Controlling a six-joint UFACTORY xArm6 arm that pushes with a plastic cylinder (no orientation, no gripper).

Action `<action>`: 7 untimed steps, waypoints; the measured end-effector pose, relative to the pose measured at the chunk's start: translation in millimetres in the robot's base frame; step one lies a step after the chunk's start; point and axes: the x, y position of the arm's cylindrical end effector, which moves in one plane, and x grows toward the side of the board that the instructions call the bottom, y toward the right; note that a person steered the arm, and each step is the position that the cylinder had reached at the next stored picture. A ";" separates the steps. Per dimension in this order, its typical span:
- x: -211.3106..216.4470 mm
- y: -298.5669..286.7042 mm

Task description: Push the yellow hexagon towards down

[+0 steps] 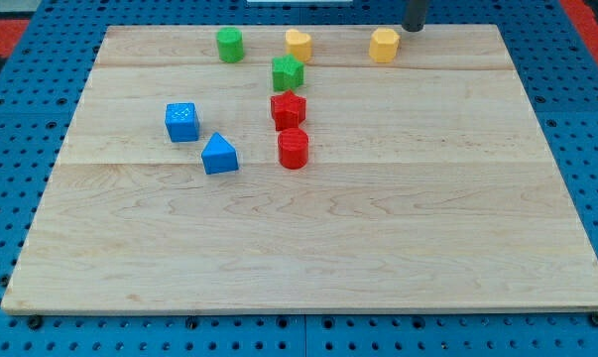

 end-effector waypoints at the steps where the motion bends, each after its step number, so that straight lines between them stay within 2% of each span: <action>1: 0.0 0.0; 3: 10.4 -42.1; 5: 124.6 -58.5; 6: 144.0 -52.5; 7: 145.2 -48.9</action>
